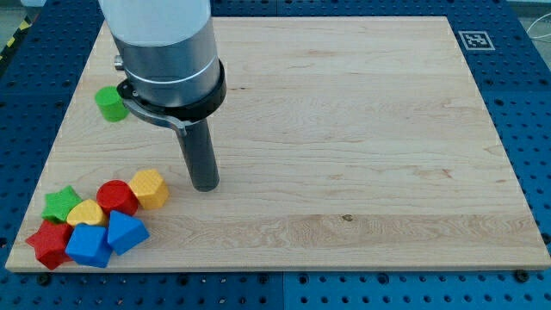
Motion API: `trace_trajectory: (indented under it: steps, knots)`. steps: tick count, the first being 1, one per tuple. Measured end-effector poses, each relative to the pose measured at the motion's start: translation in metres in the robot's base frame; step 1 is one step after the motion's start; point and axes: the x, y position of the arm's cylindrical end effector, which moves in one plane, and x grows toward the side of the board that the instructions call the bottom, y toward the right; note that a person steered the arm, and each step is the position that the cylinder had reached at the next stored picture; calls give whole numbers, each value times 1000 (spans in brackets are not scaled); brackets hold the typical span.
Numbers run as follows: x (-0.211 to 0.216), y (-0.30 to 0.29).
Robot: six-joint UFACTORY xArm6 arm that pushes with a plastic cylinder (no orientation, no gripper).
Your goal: Move your arm towards the green star
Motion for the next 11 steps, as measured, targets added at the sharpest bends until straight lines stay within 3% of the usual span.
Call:
trace_trajectory:
  steps: [4, 7, 11]
  knots:
    - [-52, -24]
    - [-45, -77]
    - [-31, -189]
